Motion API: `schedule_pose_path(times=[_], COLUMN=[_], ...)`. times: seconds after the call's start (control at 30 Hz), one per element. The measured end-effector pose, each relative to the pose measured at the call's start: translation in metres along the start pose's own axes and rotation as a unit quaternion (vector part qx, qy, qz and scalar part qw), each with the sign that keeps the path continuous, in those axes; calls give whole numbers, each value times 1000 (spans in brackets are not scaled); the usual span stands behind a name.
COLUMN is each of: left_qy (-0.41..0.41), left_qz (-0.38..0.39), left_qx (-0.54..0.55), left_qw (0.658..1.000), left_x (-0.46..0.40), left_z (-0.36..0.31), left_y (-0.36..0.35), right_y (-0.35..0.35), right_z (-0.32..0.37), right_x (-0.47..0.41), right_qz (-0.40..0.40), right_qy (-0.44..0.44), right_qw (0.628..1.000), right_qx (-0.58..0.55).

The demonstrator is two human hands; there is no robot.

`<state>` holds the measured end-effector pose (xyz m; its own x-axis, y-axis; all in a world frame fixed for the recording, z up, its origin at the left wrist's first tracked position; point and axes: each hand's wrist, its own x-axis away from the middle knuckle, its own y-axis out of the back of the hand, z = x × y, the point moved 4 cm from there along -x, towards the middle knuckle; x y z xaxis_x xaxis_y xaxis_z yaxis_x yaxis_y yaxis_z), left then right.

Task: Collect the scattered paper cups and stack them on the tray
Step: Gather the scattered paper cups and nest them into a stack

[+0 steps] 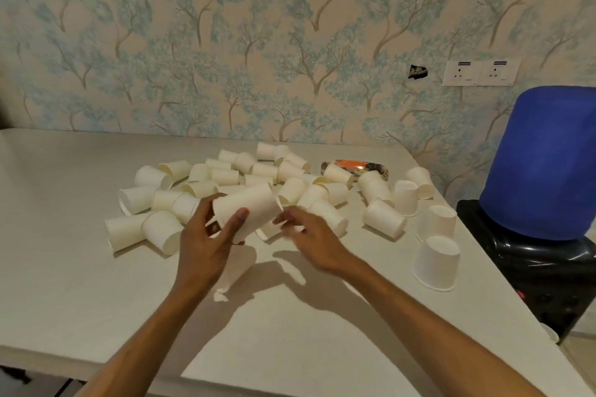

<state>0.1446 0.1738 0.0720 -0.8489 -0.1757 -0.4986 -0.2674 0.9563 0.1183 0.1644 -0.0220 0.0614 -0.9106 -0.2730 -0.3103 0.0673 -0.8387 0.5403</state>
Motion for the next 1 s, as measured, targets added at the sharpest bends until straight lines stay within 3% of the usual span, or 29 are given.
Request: schedule_pose_path(times=[0.1,0.17,0.3,0.43,0.67,0.83,1.0], left_qy=[9,10,9,14,21,10,33], left_qz=[-26,-32,-36,-27,15,67,33], left_qx=[-5,-1,-4,10,35,16,13], left_qw=[1000,999,999,999,999,998,999], left_x=[-9,-13,-19,-21,-20,-18,-26], left_z=[6,10,18,28,36,31,35], left_y=[27,39,60,71,64,41,30], right_y=[-45,-64,-69,-44,11,-2,-15], right_z=[4,9,2,-8,7,35,30], right_x=[-7,-16,-22,-16,-8,-21,-43], right_qz=[110,122,116,52,-130,-101,-66], right_qy=[83,117,45,-32,-43,8,-18], right_qw=[971,958,982,998,963,960,969], right_qx=[193,232,145,-13,-232,-263,-236])
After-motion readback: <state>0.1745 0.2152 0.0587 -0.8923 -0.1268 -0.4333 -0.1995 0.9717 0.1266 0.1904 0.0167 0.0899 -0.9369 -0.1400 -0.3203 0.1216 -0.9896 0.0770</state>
